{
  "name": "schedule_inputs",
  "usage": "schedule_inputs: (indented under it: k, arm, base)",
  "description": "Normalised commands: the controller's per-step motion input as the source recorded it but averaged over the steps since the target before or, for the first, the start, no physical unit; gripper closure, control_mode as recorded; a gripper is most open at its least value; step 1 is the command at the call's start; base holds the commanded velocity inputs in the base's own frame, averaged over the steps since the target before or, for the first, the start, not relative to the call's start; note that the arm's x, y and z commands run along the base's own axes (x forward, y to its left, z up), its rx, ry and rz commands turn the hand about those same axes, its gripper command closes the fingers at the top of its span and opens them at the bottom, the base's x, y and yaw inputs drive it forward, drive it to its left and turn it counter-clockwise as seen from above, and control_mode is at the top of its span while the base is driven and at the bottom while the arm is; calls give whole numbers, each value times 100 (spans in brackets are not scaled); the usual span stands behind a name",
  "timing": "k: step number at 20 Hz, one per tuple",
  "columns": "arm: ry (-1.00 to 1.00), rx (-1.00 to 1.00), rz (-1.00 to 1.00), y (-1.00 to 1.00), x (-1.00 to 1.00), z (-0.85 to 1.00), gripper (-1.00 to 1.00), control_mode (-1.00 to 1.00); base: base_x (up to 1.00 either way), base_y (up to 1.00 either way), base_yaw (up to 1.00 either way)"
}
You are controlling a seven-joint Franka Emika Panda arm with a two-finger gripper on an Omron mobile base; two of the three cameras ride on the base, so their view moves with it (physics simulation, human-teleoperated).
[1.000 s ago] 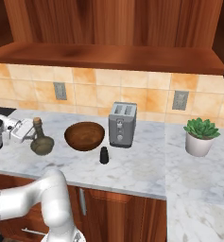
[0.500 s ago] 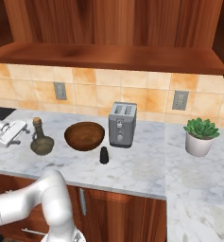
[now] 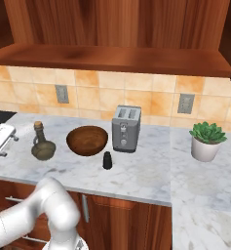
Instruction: Retrieve the bottle and the shaker from the cabinet and place them next to the mixing bowl on the counter. Then add garlic from the fridge to the mixing bowl.
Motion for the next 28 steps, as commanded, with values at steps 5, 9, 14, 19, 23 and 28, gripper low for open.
schedule_inputs:
  k: [5,9,14,19,23,28]
  arm:
    - [-21,0,0,-48,-72,48,-100,-100]
    - [-18,0,0,-58,-65,57,-100,-100]
    - [-12,0,6,-83,-37,47,-100,-100]
    - [-13,0,21,-99,-19,34,-100,-100]
    - [-15,0,30,-95,-24,59,-100,-100]
    - [-11,0,34,-92,-26,64,-100,-100]
  base:
    - [0,0,0]
    - [0,0,0]
    - [0,0,0]
    - [0,0,0]
    - [0,0,0]
    - [0,0,0]
